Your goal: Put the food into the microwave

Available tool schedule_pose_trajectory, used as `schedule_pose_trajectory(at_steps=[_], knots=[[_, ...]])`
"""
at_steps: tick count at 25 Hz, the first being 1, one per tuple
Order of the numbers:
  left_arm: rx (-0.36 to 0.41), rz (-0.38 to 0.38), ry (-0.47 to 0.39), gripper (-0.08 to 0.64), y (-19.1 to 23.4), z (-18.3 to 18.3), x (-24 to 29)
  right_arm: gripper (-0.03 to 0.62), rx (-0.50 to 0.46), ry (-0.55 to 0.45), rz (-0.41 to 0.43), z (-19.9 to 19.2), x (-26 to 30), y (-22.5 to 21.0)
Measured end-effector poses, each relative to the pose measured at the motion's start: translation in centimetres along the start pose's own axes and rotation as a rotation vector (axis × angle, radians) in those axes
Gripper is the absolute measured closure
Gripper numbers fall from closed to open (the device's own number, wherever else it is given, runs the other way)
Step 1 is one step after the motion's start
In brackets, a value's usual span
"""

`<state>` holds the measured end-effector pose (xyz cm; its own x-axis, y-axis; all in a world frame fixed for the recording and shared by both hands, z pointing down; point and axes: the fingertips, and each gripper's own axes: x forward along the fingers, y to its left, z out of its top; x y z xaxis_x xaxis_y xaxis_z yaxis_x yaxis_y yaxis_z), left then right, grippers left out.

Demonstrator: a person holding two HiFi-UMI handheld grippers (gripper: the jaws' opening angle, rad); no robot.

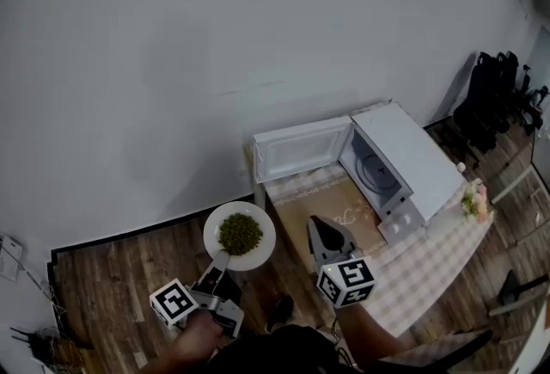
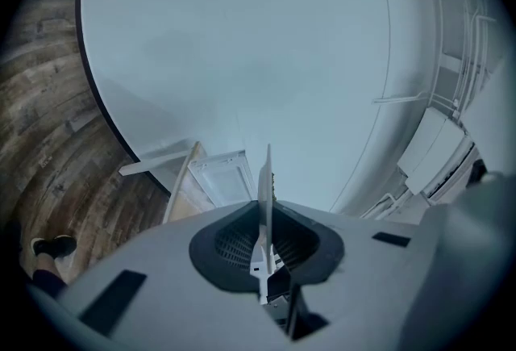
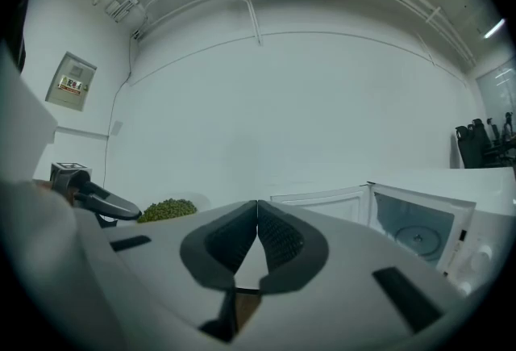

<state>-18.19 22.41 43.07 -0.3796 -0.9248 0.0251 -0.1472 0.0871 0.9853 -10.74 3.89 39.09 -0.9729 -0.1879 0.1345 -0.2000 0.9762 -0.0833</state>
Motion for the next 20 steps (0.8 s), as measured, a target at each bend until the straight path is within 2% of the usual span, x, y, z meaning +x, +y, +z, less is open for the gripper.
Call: schedule_pose_trajectory(at_steps=[7, 15, 20], knots=[[0.010, -0.012, 0.113, 0.523, -0.1, -2.1, 7.2, 0.583, 0.026, 0.000, -0.096, -0.5, 0.0, -6.1], [0.036, -0.003, 0.261, 0.523, -0.1, -6.2, 14.7, 0.583, 0.046, -0.012, -0.196, -0.9, -1.4, -12.0], [0.008, -0.013, 0.336, 0.523, -0.1, -9.7, 19.1, 0.583, 0.014, 0.000, -0.240, -1.4, -2.7, -14.9]])
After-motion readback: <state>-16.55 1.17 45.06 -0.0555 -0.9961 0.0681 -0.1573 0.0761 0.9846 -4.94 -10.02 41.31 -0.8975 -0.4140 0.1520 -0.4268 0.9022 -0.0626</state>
